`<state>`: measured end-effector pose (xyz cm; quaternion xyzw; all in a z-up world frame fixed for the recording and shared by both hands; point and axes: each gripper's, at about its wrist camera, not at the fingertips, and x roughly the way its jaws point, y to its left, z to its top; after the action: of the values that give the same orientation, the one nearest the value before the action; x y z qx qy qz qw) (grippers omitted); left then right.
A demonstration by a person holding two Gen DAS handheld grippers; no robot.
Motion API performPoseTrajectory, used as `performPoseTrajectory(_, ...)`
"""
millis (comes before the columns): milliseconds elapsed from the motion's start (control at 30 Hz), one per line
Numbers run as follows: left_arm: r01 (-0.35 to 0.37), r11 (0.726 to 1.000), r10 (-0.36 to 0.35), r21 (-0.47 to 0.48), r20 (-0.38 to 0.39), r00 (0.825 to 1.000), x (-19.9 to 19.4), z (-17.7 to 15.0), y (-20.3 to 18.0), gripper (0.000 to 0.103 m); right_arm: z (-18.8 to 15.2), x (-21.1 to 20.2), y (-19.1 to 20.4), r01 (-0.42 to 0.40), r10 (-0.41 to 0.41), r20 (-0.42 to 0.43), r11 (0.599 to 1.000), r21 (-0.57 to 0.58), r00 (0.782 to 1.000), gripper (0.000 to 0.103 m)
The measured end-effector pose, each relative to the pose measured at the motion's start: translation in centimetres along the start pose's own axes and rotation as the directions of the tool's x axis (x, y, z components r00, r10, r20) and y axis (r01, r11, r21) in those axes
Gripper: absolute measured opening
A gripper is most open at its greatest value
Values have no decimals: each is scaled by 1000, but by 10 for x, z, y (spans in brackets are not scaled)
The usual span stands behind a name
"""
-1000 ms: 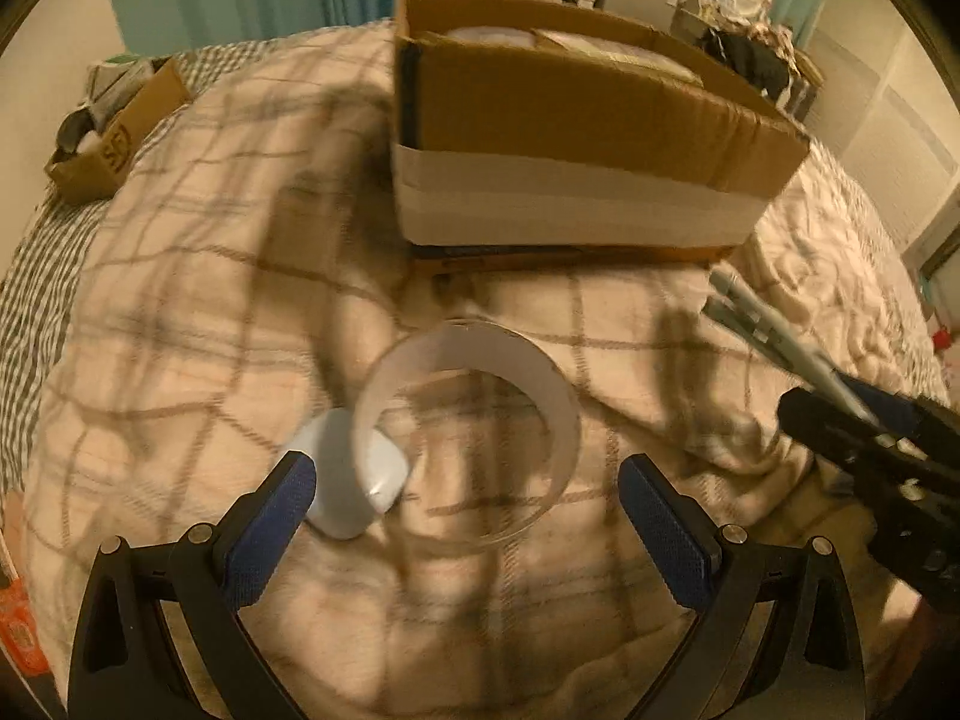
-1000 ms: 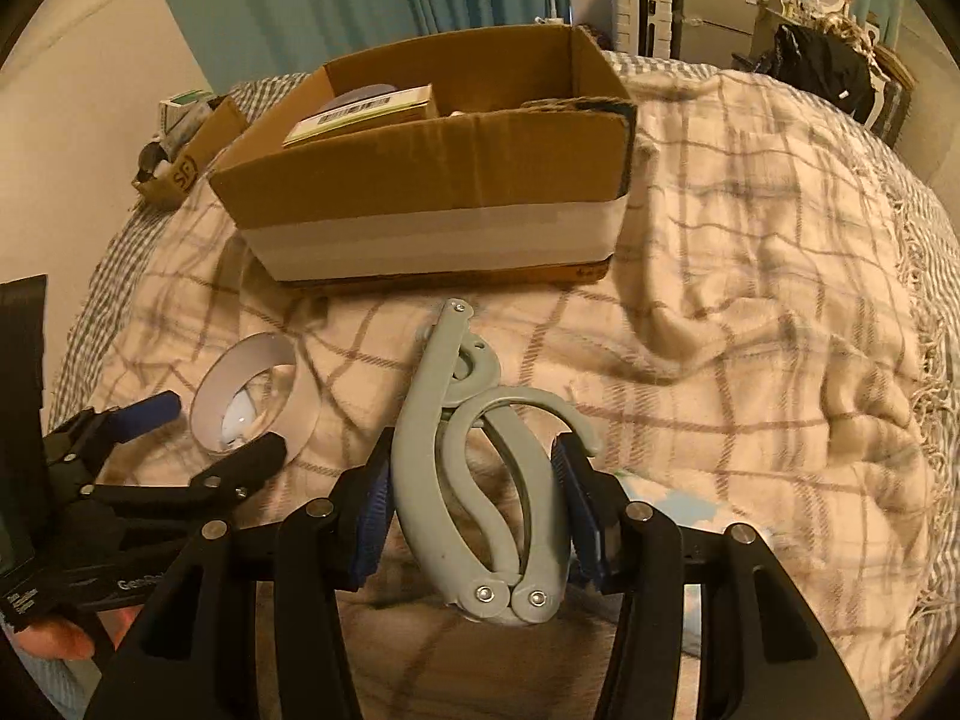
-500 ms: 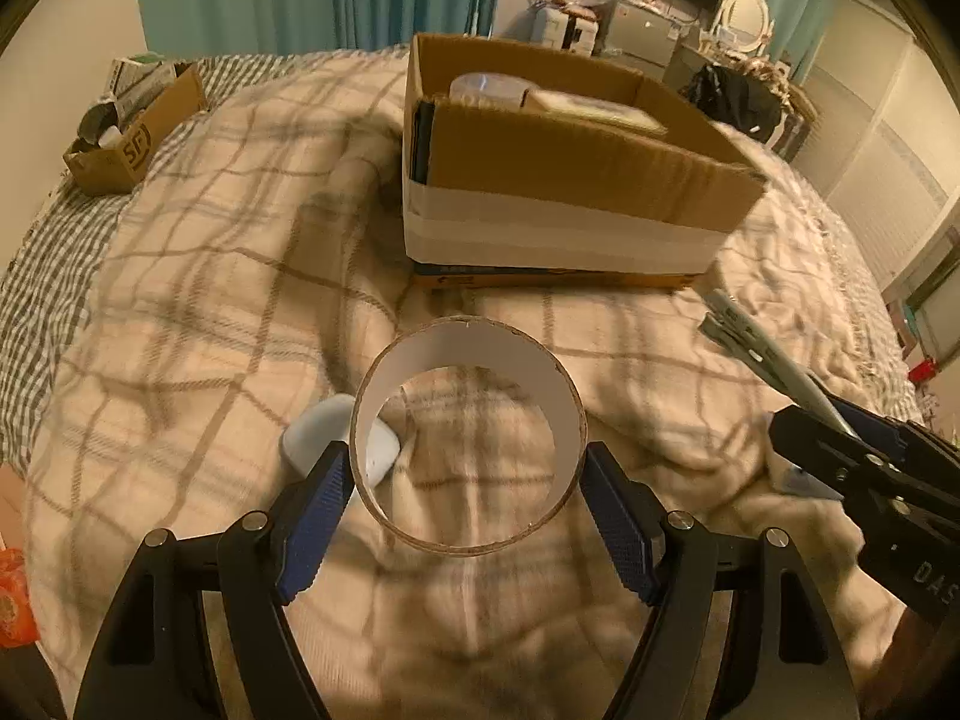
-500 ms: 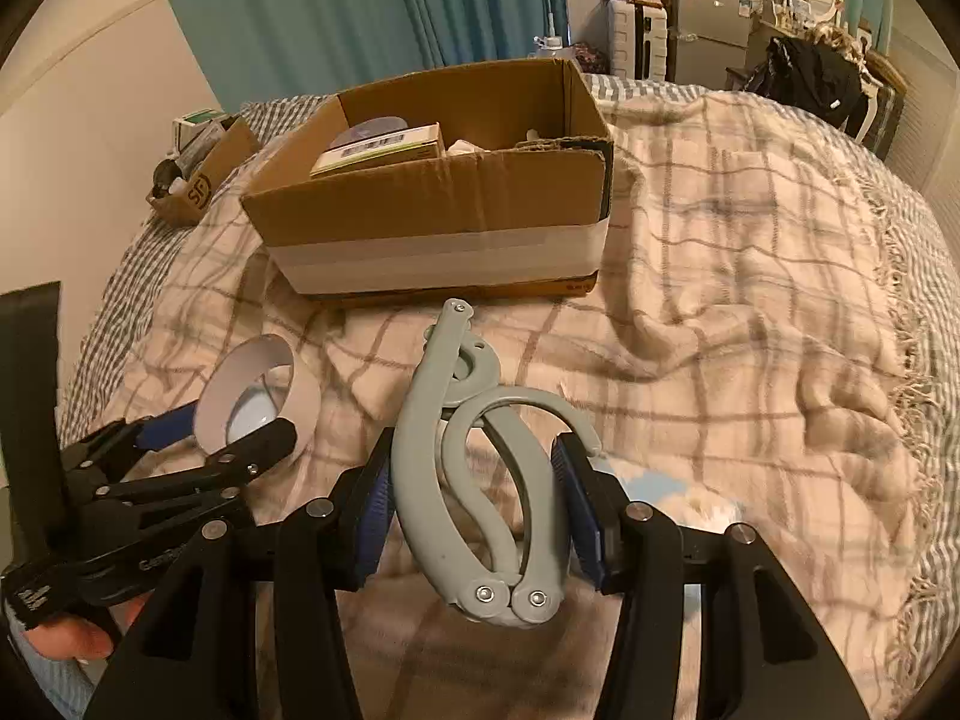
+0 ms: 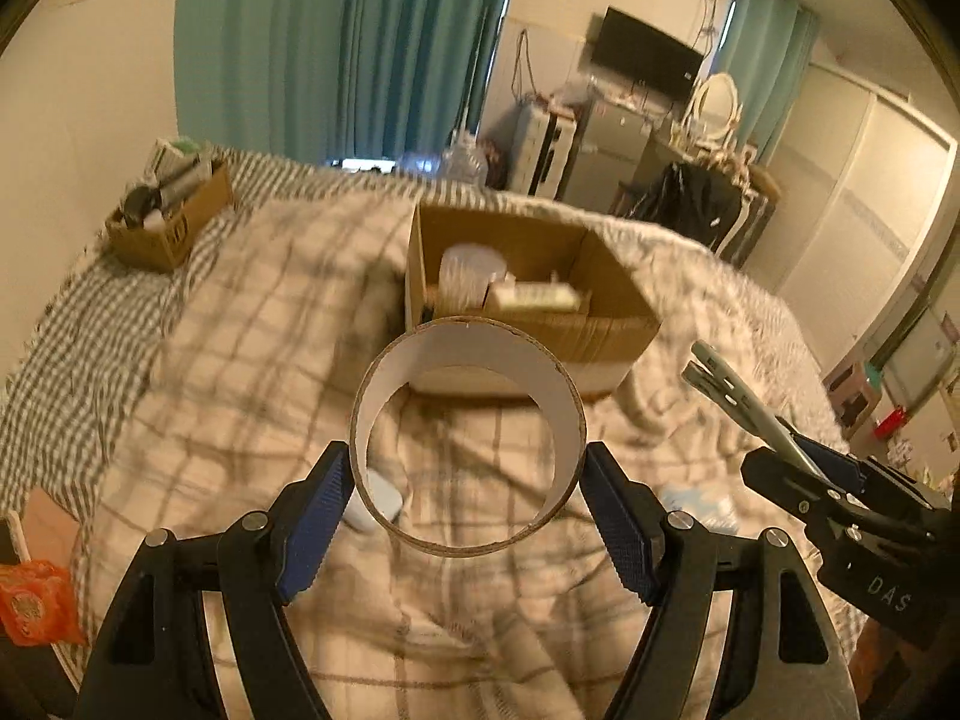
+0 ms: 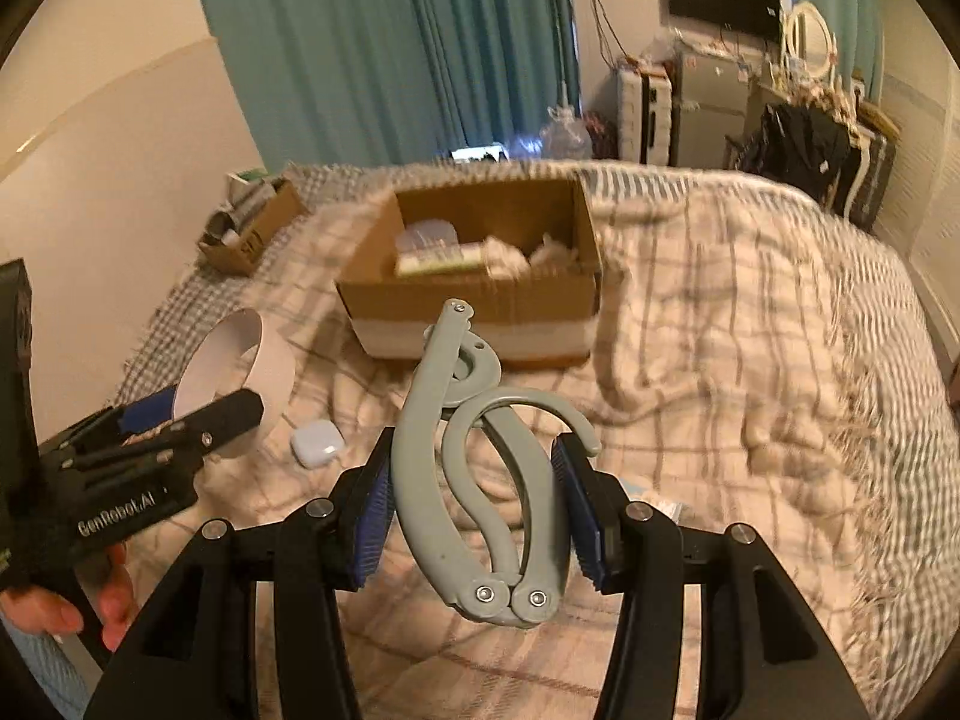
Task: Organize objects
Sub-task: 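Lower the tape roll and hanger into the box and open both tools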
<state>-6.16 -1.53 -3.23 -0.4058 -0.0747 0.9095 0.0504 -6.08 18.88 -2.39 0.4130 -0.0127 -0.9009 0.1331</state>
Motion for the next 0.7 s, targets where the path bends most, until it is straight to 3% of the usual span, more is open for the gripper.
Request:
performPoseTrajectory(200, 1, 999, -5, 54, 72, 997, -14, 47, -5, 78, 46, -29, 5, 33, -27, 75, 996, -80, 997, 50)
performPoseTrajectory(367, -12, 996, 4, 86, 97, 995, -6, 91, -5, 78, 94, -27, 5, 56, -43, 108, 991, -123, 993, 50)
performPoseTrajectory(700, -10, 988, 2, 154, 56, 998, 67, 166, -22, 78, 184, 46, -24, 26, -18, 94, 996, -89, 995, 50)
